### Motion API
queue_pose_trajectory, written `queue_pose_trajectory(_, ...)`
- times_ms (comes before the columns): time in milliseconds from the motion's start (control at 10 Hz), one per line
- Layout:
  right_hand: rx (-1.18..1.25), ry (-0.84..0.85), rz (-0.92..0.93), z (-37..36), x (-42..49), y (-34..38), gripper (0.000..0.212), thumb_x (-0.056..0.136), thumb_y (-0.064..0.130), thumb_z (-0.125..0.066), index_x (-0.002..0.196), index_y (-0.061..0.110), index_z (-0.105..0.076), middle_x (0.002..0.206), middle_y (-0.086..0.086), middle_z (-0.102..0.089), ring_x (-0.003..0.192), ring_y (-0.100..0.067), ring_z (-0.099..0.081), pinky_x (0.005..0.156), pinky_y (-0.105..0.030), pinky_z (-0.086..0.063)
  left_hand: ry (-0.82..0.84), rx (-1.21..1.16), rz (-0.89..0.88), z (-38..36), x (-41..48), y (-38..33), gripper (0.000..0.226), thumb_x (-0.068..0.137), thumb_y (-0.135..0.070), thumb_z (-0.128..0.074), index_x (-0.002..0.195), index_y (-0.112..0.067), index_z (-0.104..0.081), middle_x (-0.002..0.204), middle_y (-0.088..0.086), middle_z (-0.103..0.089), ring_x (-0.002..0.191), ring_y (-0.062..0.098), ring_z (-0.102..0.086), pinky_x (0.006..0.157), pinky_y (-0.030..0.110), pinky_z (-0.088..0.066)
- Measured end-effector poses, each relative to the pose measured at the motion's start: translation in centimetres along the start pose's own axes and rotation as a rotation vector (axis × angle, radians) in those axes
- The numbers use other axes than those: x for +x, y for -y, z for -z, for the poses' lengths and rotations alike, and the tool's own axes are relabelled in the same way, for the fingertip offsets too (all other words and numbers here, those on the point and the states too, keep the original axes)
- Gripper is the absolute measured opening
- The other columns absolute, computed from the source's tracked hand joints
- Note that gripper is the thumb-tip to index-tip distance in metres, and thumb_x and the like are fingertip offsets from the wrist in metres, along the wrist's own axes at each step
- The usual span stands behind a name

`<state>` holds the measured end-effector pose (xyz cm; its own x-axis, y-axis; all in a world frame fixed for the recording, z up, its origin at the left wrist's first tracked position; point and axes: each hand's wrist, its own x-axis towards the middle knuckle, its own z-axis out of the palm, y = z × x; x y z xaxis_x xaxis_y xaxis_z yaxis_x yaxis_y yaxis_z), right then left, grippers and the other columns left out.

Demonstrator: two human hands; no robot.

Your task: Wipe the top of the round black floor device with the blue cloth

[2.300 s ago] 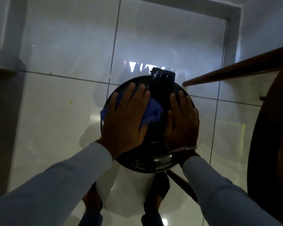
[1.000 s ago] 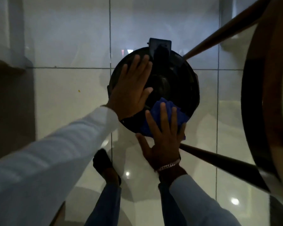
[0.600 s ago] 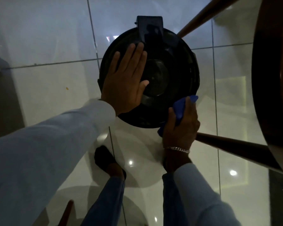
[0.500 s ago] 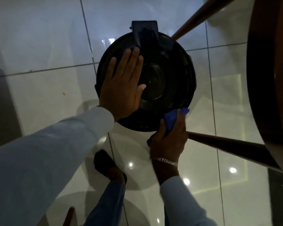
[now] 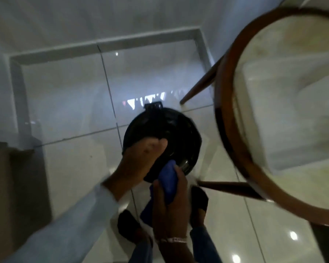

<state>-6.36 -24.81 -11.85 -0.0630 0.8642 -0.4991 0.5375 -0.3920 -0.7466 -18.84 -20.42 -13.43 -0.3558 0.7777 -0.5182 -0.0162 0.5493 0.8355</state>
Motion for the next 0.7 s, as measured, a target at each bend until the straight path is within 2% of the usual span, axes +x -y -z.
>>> queue_pose_trajectory(100,0.031,0.133,0.214,8.6,-0.3,5.2,0.072,0.076,0.037,-0.073,0.136,0.044,-0.034,0.127,0.043,-0.044,0.115,0.022,-0.043,0.093,0.003,-0.034,0.219,-0.205,0.138,-2.5,-6.2,-6.1,0.024,0.068,-0.058,-0.076,0.081,-0.039,-0.071,0.079,-0.014,-0.074,0.077,0.002,-0.068,0.066,0.018,-0.054)
queue_pose_trajectory(200,0.131,0.194,0.24,17.2,0.0,8.6,0.067,0.08,0.034,-0.073,0.137,0.042,-0.04,0.143,0.021,-0.046,0.127,0.002,-0.049,0.1,-0.026,-0.049,0.075,-0.222,0.1,-6.5,-9.0,-11.2,0.027,0.073,-0.03,-0.081,0.089,-0.041,-0.062,0.092,-0.019,-0.068,0.08,-0.006,-0.064,0.069,0.009,-0.051)
queue_pose_trajectory(300,0.202,0.133,0.123,25.0,2.9,11.1,0.067,0.074,0.047,-0.074,0.13,0.057,-0.038,0.125,0.02,-0.054,0.105,-0.01,-0.062,0.082,-0.039,-0.059,0.122,-0.436,0.105,-10.3,-9.1,-17.0,0.027,0.075,-0.02,-0.076,0.1,-0.028,-0.069,0.102,0.003,-0.075,0.091,0.014,-0.072,0.074,0.022,-0.056)
queue_pose_trajectory(400,0.295,0.212,0.031,31.1,8.6,12.0,0.05,0.078,0.03,-0.073,0.122,0.043,-0.052,0.12,0.008,-0.061,0.104,-0.021,-0.064,0.086,-0.046,-0.058,0.102,-0.443,0.07,-16.1,-7.6,-22.7,0.042,0.08,-0.026,-0.071,0.119,-0.014,-0.063,0.112,0.011,-0.073,0.106,0.025,-0.069,0.085,0.036,-0.058)
queue_pose_trajectory(500,0.017,0.119,0.14,32.0,13.5,11.6,0.022,0.085,0.02,-0.069,0.105,0.027,-0.062,0.109,-0.003,-0.067,0.101,-0.025,-0.062,0.084,-0.037,-0.051,-0.129,-0.386,0.132,-19.8,-6.8,-25.3,0.035,0.091,-0.018,-0.062,0.124,-0.01,-0.055,0.122,0.014,-0.064,0.111,0.033,-0.061,0.097,0.049,-0.051)
queue_pose_trajectory(600,-0.18,0.057,0.093,28.7,16.3,10.8,0.031,0.089,0.026,-0.064,0.117,0.013,-0.06,0.12,-0.014,-0.064,0.108,-0.031,-0.057,0.09,-0.034,-0.043,-0.178,-0.308,0.183,-19.0,-5.5,-24.2,0.035,0.091,-0.011,-0.057,0.125,-0.005,-0.051,0.123,0.018,-0.06,0.111,0.035,-0.059,0.098,0.053,-0.05)
queue_pose_trajectory(700,-0.347,0.105,0.078,27.8,17.3,10.3,0.035,0.093,0.029,-0.056,0.123,0.011,-0.056,0.126,-0.017,-0.062,0.116,-0.036,-0.055,0.098,-0.038,-0.043,-0.149,-0.337,0.186,-18.1,-5.7,-23.2,0.024,0.09,-0.01,-0.056,0.115,-0.007,-0.056,0.117,0.021,-0.062,0.107,0.037,-0.061,0.096,0.054,-0.052)
